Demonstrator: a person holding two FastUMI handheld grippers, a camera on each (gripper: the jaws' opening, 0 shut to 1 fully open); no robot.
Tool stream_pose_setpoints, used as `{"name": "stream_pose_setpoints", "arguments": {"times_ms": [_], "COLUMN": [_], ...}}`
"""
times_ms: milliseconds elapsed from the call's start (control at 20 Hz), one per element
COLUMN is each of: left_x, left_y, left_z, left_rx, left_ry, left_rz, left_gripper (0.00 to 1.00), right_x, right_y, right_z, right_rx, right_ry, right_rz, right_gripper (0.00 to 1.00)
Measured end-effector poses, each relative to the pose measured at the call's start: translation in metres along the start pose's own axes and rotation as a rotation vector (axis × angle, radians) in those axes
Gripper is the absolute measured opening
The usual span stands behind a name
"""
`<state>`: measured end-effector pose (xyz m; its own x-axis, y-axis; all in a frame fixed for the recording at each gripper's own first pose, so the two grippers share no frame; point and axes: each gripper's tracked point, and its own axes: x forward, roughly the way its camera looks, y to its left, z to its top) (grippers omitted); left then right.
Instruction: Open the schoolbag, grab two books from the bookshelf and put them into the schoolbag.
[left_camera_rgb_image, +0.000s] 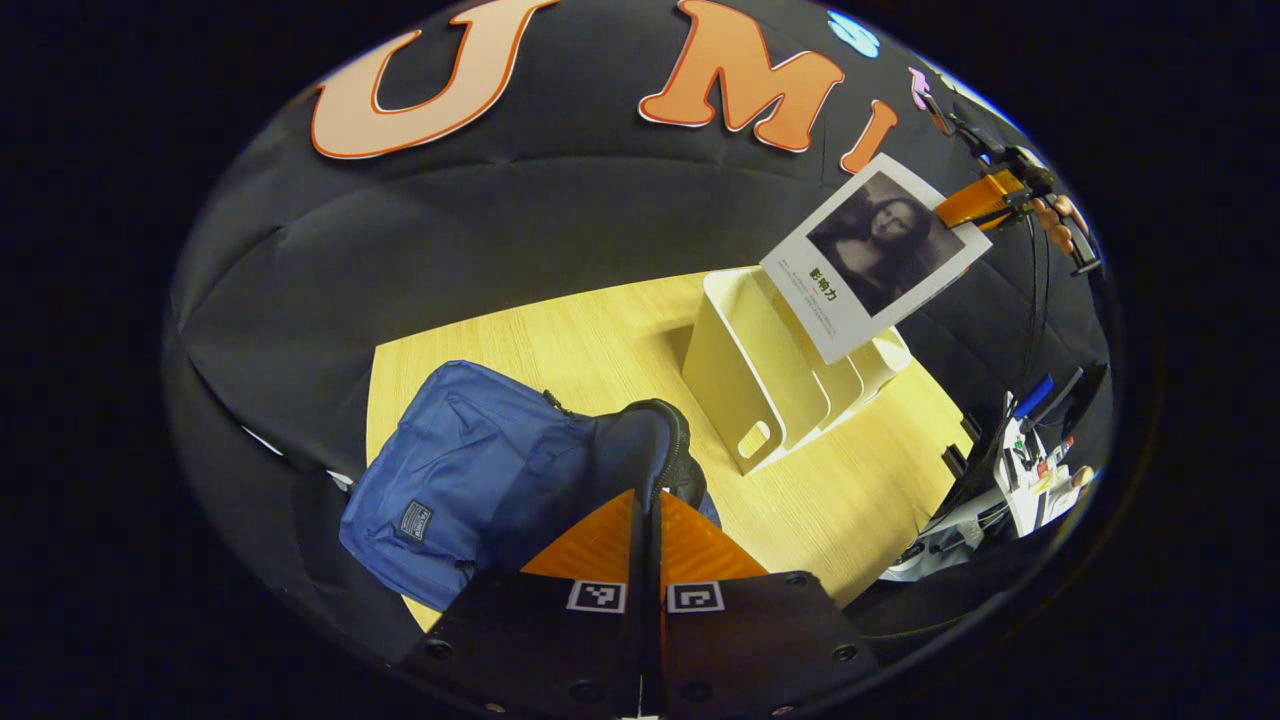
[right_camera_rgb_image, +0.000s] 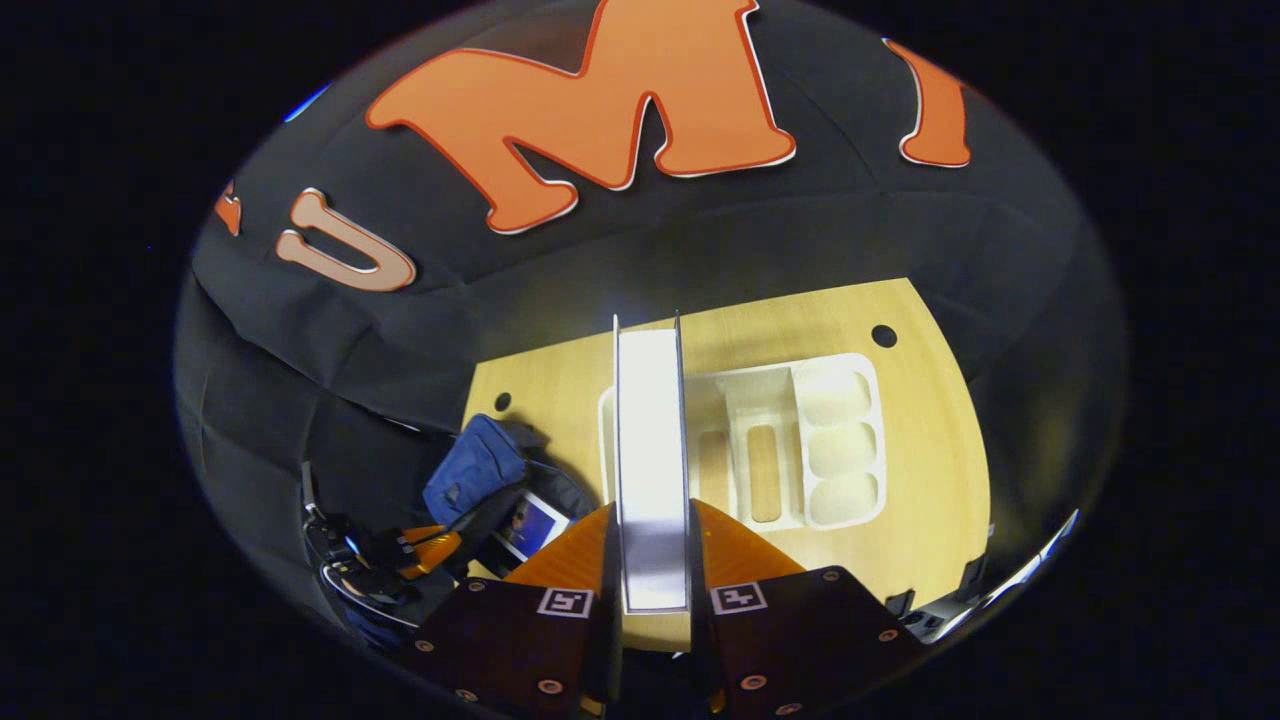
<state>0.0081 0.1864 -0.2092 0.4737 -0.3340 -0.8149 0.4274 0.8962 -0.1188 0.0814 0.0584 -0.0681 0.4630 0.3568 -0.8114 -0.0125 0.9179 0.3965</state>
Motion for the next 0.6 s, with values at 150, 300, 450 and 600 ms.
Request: {"name": "stream_pose_setpoints", "arguments": {"times_ms": [150,300,450,600], "left_x": [0.0,0.001,0.002,0.003], "left_y": [-0.001,-0.002,-0.002,-0.002], "left_z": [0.0,-0.002,-0.003,-0.003], "left_rx": [0.005,0.01,0.011,0.01], "left_ry": [0.003,0.007,0.01,0.014], "left_rz": [-0.001,-0.002,-0.003,-0.001], "left_gripper": [0.01,0.01,0.01,0.01], "right_x": [-0.008,-0.003,0.001,0.011], "right_y": [0.009,0.009,0.015,0.028], "right_z": [-0.005,-0.008,-0.022,-0.04], "right_rx": [0.028,0.067,0.124,0.161], "right_ry": [-0.036,-0.054,-0.054,-0.046], "right_rz": [0.054,0.097,0.165,0.249], "right_gripper": [0.27,0.27,0.26,0.26]}}
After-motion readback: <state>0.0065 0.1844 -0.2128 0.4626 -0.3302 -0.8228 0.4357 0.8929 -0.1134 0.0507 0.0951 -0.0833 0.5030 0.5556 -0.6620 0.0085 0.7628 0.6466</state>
